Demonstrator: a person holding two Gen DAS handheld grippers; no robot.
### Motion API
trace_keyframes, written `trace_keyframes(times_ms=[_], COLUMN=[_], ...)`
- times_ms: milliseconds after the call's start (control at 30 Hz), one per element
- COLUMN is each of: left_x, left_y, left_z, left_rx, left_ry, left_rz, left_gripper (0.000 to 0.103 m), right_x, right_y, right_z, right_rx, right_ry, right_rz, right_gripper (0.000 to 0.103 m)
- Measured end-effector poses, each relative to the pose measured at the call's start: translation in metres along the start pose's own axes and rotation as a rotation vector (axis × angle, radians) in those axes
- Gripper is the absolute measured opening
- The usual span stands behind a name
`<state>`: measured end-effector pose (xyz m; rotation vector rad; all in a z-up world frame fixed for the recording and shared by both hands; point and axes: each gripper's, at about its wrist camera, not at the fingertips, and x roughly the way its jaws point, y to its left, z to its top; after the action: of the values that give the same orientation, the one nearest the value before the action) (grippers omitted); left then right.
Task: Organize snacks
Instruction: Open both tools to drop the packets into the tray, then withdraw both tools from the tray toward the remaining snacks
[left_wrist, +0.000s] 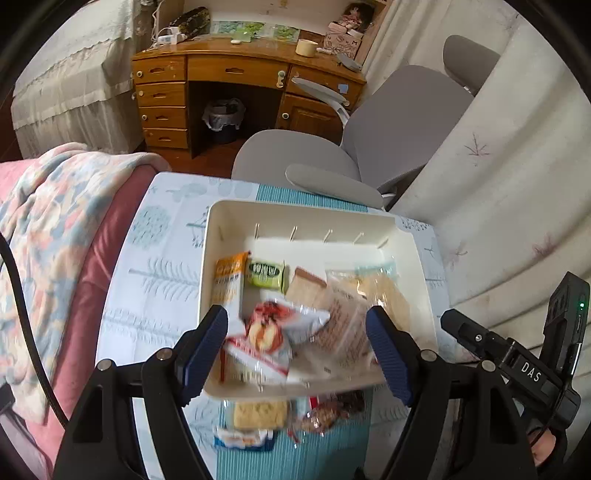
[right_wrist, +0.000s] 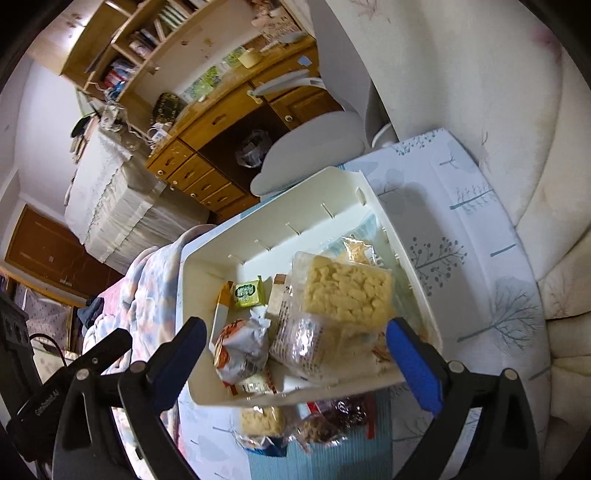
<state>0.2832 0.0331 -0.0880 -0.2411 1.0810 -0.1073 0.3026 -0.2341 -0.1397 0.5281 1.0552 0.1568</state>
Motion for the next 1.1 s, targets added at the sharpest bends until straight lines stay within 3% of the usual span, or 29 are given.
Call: trace_keyframes(times_ms=[267, 533, 833, 1100], left_x=[-0.026, -0.036, -0.028, -0.026], left_y=[-0.003, 0.01, 0.043, 0.062], left_z=[-0.05, -0.083, -0.101, -0.113], left_rx=[-0.033, -0.01, 0.194, 0.458], left_ry=[0.021, 0.062, 0.171, 0.174], left_rz=[0.015, -0.015, -0.087, -0.119], left_gripper=[0.076, 0.076, 0.076, 0.076], right_x=[-0.025, -0.035, -0.032, -0.023], right_y=[0.0, 0.003, 0.01, 0.014], right_z=[-0.038, -0.078, -0.13, -0.17], right_rx=[-0.081, -0.111, 0.092, 0.34], right_ry=[0.012, 0.001, -0.02, -0.056], right_rz=[-0.003, -0.085, -0.135, -0.119], right_gripper=[0.099, 0.098, 0.098, 0.098])
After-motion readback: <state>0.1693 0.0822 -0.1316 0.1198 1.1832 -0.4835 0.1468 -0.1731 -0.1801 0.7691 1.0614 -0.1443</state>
